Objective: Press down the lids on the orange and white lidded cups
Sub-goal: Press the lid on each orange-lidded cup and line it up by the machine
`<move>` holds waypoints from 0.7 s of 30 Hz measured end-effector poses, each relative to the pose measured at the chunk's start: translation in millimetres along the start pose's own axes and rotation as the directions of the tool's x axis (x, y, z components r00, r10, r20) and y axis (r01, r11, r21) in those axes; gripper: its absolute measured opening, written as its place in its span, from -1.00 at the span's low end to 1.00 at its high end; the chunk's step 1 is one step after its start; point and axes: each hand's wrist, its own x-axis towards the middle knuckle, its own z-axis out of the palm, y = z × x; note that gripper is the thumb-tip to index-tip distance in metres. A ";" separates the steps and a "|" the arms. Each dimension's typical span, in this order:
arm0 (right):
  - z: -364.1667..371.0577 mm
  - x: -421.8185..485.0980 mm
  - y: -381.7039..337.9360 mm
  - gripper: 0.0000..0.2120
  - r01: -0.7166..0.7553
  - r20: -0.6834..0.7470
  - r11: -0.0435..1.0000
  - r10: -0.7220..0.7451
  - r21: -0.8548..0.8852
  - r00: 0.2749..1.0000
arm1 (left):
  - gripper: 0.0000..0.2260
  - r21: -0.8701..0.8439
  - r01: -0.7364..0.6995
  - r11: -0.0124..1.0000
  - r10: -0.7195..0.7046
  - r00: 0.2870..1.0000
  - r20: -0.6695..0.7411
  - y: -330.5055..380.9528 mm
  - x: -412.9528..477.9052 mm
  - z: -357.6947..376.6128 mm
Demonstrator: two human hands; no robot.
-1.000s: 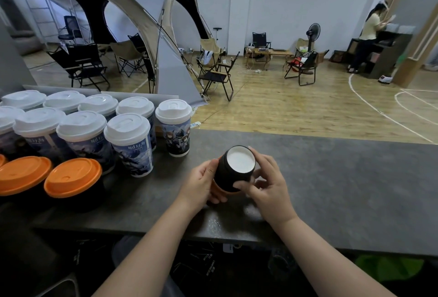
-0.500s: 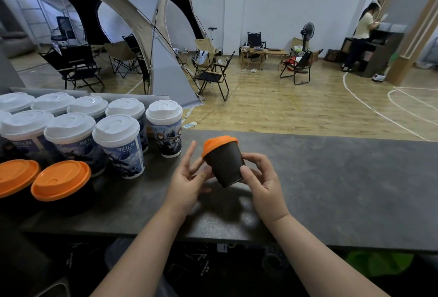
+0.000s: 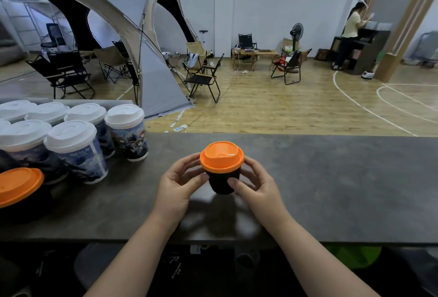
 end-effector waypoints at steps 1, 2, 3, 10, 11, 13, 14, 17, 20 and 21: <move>-22.0 -4.2 -4.6 -0.50 0.005 -0.027 1.000 -0.006 -0.014 1.000 | -0.59 0.009 0.005 1.000 -0.005 1.000 0.020 -3.9 -0.8 21.8; -47.0 -9.2 -9.2 -0.49 0.015 -0.056 0.999 -0.017 -0.036 0.998 | -0.59 0.015 0.016 1.000 -0.016 0.999 0.038 -9.4 -1.4 47.0; -73.6 -15.3 -13.2 -0.49 0.027 -0.078 0.997 -0.032 -0.071 0.996 | -0.62 0.019 0.030 0.999 -0.031 0.998 0.056 -16.1 -2.4 73.6; -288.7 -73.5 -30.3 -0.46 0.008 -0.231 0.975 -0.061 -0.224 0.971 | -0.76 0.053 0.118 0.992 -0.127 0.966 0.224 -71.3 -21.4 289.1; -320.1 -82.5 -31.2 -0.46 -0.002 -0.261 0.973 -0.060 -0.229 0.964 | -0.77 0.057 0.124 0.991 -0.134 0.959 0.249 -78.8 -24.7 322.3; -380.4 -99.9 -34.3 -0.46 -0.018 -0.315 0.970 -0.062 -0.244 0.947 | -0.79 0.063 0.124 0.990 -0.137 0.945 0.298 -91.7 -32.7 388.0; -408.8 -108.2 -36.5 -0.46 -0.025 -0.341 0.967 -0.065 -0.254 0.938 | -0.79 0.057 0.126 0.990 -0.138 0.938 0.319 -97.4 -37.4 419.2; -485.7 -130.0 -45.6 -0.42 -0.065 -0.428 0.955 -0.068 -0.290 0.901 | -0.76 0.027 0.155 0.988 -0.154 0.915 0.372 -112.0 -53.3 505.2; -548.9 -148.7 -52.7 -0.37 -0.097 -0.487 0.940 -0.079 -0.326 0.870 | -0.69 -0.006 0.218 0.976 -0.195 0.885 0.422 -125.8 -66.7 577.0; -567.1 -154.8 -54.4 -0.37 -0.107 -0.504 0.938 -0.080 -0.331 0.860 | -0.66 -0.003 0.239 0.971 -0.213 0.871 0.442 -130.2 -70.1 597.4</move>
